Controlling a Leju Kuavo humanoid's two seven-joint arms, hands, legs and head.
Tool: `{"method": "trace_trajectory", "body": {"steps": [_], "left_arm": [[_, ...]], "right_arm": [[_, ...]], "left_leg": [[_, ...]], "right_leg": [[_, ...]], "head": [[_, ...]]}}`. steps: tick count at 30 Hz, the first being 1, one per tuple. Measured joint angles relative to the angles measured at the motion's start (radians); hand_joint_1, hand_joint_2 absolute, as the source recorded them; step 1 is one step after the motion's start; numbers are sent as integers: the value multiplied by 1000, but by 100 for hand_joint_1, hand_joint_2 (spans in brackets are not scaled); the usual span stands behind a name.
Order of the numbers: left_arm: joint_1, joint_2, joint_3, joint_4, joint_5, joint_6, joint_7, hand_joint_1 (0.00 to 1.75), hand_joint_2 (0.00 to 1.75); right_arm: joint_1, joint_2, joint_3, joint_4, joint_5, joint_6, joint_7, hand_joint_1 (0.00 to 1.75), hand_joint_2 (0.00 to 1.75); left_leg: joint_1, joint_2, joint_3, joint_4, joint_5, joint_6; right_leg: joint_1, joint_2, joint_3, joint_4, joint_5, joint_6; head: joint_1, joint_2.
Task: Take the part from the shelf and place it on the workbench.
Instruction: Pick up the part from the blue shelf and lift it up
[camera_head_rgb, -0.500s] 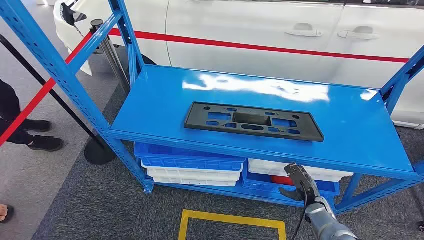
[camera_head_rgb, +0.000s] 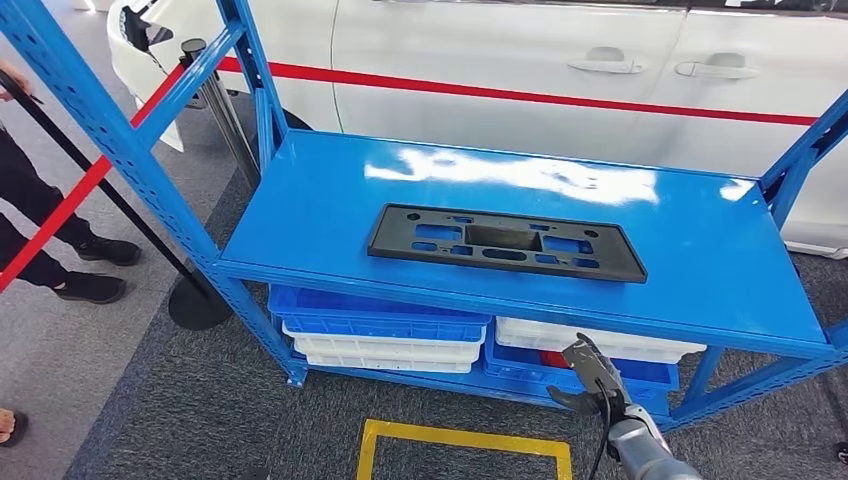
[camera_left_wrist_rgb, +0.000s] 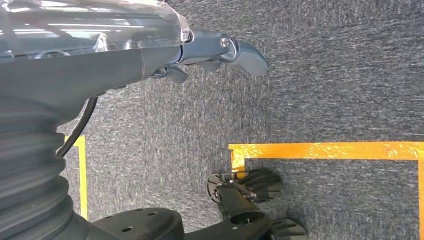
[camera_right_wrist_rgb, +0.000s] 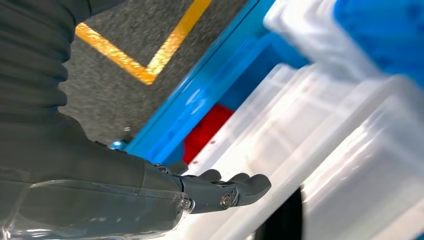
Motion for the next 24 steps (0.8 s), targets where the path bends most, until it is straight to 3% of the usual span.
{"method": "trace_trajectory", "body": {"steps": [9,16,24], "left_arm": [[-1,-2,0,0,13,11,1,0,175],[4,-3,0,0,23,19,-3,0,175],[6,-8,0,0,29,20,-6,0,175]], "right_arm": [[74,26,103,-155,-65,89,-20,0,175],[235,33,285,-488,-210,196,79,0,175],[327,29,459,-768,-333,254,101,0,175]], "left_leg": [[0,0,-1,0,0,0],[0,0,-3,0,-1,1],[0,1,-1,0,0,1]], "right_leg": [[0,0,0,0,0,0],[0,1,-1,0,0,0],[0,1,-1,0,0,1]], "head": [[0,0],[0,0],[0,0]]}}
